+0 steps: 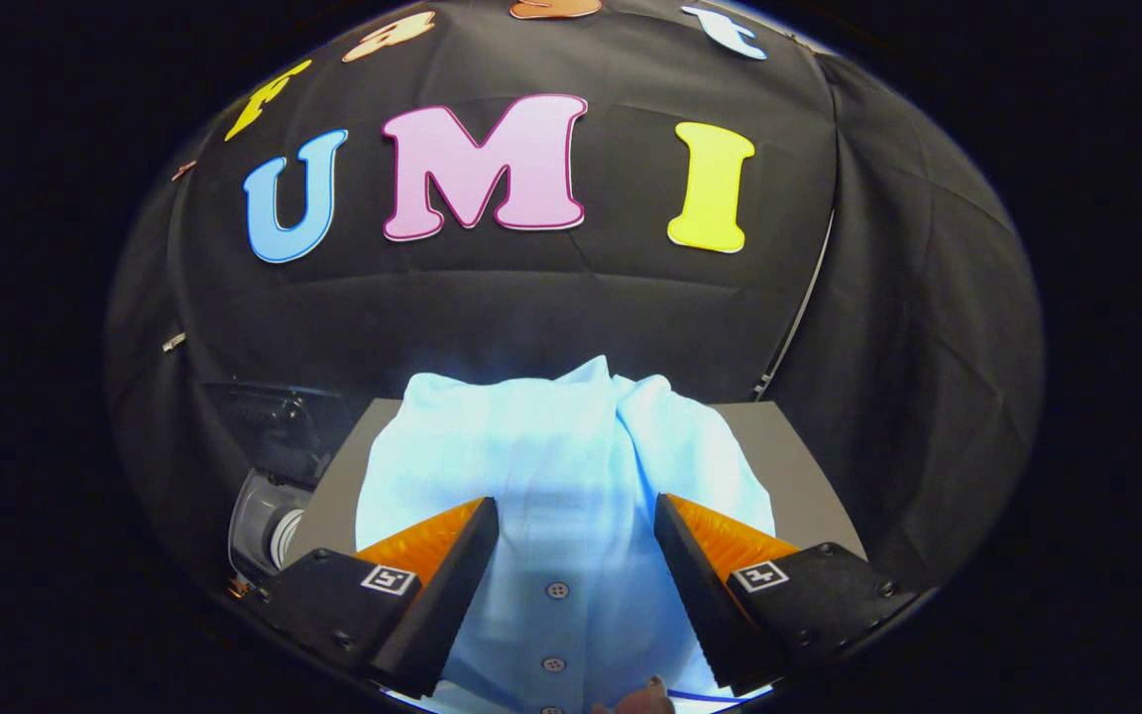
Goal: Put the clothes into the washing machine and then close the washing machine lid.
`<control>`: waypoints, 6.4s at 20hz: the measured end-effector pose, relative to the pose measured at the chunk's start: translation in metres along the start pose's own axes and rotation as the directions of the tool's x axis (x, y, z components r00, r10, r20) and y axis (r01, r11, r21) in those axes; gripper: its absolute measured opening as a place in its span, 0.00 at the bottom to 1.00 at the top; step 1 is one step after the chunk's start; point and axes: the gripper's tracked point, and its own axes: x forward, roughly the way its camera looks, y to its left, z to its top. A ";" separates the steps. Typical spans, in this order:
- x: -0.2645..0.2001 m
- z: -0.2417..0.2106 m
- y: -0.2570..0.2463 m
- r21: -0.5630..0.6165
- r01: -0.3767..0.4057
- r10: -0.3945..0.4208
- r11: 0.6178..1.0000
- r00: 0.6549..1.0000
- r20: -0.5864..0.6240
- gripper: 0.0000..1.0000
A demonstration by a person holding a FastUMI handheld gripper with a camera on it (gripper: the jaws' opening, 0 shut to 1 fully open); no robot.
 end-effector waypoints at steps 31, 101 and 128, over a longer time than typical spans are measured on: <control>-0.021 0.001 0.010 0.050 -0.097 0.097 0.994 0.995 0.006 0.13; -0.006 -0.062 0.467 -0.338 -0.690 0.707 0.640 0.701 -0.092 0.51; 0.036 0.078 0.403 -0.171 -0.458 0.486 0.873 0.778 0.398 0.98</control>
